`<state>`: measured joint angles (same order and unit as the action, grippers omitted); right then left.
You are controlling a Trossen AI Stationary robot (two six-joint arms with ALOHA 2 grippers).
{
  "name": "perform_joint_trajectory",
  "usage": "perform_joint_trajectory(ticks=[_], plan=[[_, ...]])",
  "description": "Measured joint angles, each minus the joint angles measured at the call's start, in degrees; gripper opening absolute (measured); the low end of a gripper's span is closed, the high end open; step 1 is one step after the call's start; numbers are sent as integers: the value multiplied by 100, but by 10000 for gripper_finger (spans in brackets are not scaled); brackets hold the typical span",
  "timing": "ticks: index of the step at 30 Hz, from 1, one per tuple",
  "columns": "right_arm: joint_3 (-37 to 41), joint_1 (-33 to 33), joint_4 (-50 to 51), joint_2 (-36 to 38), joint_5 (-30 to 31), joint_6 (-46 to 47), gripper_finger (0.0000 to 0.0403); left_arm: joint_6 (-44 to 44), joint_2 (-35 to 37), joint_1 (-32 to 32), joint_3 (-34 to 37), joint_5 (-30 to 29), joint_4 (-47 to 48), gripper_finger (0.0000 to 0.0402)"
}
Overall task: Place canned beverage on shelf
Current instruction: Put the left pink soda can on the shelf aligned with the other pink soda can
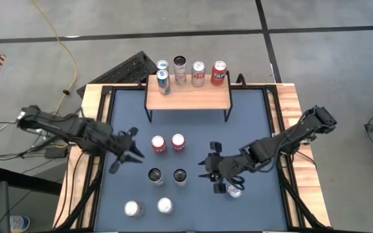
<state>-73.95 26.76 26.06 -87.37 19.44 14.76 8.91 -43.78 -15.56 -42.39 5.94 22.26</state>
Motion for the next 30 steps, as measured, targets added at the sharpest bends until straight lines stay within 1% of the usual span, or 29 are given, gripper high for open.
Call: perform_joint_trajectory(ticks=[4,7,10,14,18,19,21,23,25,28,30], plan=[[0,-17,-1,0,8,-2,233,-29,-372,-452,0,-129,163,92],[0,-64,6,0,108,-2,249,-37,-577,-658,0,-227,184,105],[0,-77,29,-2,177,-3,254,-64,-807,-817,0,-191,81,123],[0,-103,24,-2,174,23,255,218,-1185,-1017,0,-319,-338,149],[0,-107,25,-2,300,26,255,213,-1626,-1074,0,-317,-707,163],[0,-107,23,-2,315,28,255,272,-1730,-1074,0,-256,-787,165],[0,-109,23,-2,317,47,255,285,-1850,-1060,-9,81,-784,171],[0,-110,21,-2,317,128,255,273,-1862,-1009,-15,381,-658,183],[0,-135,16,-2,317,231,255,273,-1760,-952,-13,500,-428,199],[15,-146,6,-2,320,408,255,277,-1476,-909,-13,408,-128,230],[22,-146,26,-3,323,431,255,197,-1270,-910,-4,131,30,248]])
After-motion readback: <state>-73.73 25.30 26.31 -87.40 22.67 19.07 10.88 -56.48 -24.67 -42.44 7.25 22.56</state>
